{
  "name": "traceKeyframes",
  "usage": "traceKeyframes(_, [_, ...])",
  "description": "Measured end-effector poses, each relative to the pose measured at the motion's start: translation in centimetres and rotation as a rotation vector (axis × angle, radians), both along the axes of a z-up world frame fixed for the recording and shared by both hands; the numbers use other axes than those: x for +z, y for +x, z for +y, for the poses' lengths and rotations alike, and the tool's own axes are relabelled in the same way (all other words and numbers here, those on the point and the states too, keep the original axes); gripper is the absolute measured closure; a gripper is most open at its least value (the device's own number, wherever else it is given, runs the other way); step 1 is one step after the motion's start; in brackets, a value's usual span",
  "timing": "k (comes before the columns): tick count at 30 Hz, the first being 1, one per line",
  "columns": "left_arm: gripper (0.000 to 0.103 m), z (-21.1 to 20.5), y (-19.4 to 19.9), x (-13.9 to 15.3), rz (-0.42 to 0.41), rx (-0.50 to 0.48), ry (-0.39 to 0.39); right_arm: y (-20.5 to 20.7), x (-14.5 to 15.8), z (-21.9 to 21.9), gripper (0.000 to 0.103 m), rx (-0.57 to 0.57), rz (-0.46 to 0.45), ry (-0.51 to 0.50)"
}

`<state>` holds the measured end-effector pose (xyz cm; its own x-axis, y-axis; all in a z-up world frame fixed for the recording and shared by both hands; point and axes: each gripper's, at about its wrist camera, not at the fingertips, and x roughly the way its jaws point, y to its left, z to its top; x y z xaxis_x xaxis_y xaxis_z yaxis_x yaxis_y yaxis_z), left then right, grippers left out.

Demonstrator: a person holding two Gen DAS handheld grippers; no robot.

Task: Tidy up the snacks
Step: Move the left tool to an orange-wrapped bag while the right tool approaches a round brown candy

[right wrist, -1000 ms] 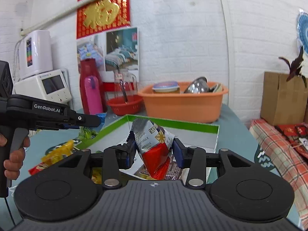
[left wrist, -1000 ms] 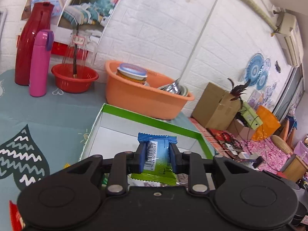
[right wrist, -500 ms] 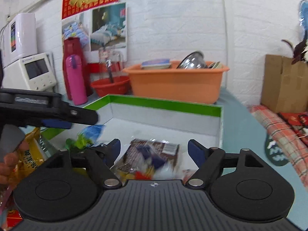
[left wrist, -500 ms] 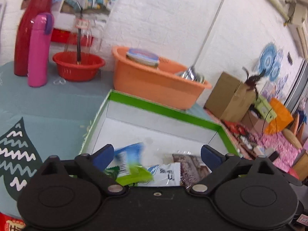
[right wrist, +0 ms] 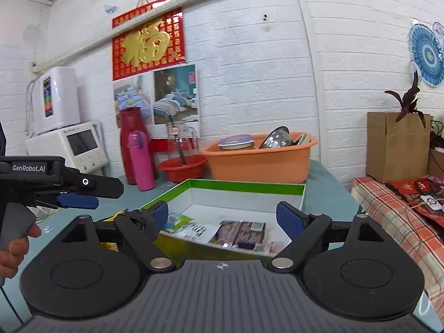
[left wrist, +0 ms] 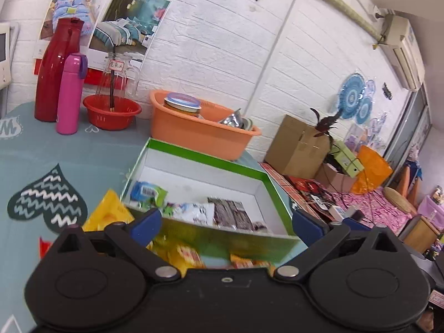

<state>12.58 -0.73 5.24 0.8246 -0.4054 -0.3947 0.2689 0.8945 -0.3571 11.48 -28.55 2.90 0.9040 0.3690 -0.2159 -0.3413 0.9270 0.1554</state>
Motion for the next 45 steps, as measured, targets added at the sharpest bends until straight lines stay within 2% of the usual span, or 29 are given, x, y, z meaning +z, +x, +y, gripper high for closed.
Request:
traceKeyframes(7, [0.0,0.7,-4.8,-3.3,0.065,-0.009,-0.023,-4.3,-2.6,1.0,0.0,0.047,0.057,-0.039])
traceKeyframes(10, [0.0,0.9,-6.3,-5.0,0.109,-0.021,-0.047,-5.3,-4.3,1.3,0.0,0.065,0.115,-0.07])
traceKeyframes(12, [0.0,0.6,-7.1,-5.8,0.131,-0.038,-0.052,-5.5,-5.3,1.2,0.0,0.076,0.146,-0.098])
traceKeyframes(16, [0.0,-0.2,-8.0,-6.3,0.136,-0.09,-0.065,-4.7,-6.2,0.5,0.0,0.023,0.187,-0.142])
traceKeyframes(21, [0.0,-1.4,-8.3,-6.2,0.101,-0.106,-0.027,-2.5,-6.5,-0.4,0.0,-0.041,0.194,-0.147])
traceKeyframes(24, [0.0,-1.8,-8.4,-6.5,0.108,-0.113,-0.019,-1.2,-6.5,-0.3,0.0,-0.037,0.186,-0.158])
traceKeyframes(28, [0.0,-1.8,-8.4,-6.7,0.109,-0.105,-0.008,0.6,-7.2,-0.2,0.0,-0.026,0.226,-0.17])
traceKeyframes(29, [0.0,-1.8,-8.3,-6.7,0.111,-0.103,-0.007,0.8,-7.4,-0.4,0.003,-0.016,0.246,-0.167])
traceKeyframes(30, [0.0,-1.7,-8.1,-6.8,0.115,-0.098,-0.007,0.8,-7.7,-0.6,0.021,-0.003,0.266,-0.155])
traceKeyframes(35, [0.0,-2.0,-6.8,-7.6,0.138,-0.079,0.005,-2.2,-7.6,-1.5,0.027,0.004,0.258,-0.131])
traceKeyframes(38, [0.0,-2.6,-5.6,-8.0,0.136,-0.077,0.037,-4.4,-7.5,-1.8,0.027,0.028,0.26,-0.119])
traceKeyframes(39, [0.0,-2.8,-5.1,-8.2,0.141,-0.073,0.049,-5.0,-7.5,-1.7,0.03,0.032,0.257,-0.114])
traceKeyframes(45, [0.0,-3.4,-3.3,-9.5,0.177,-0.071,0.1,-5.6,-7.6,-0.8,0.027,0.044,0.247,-0.137])
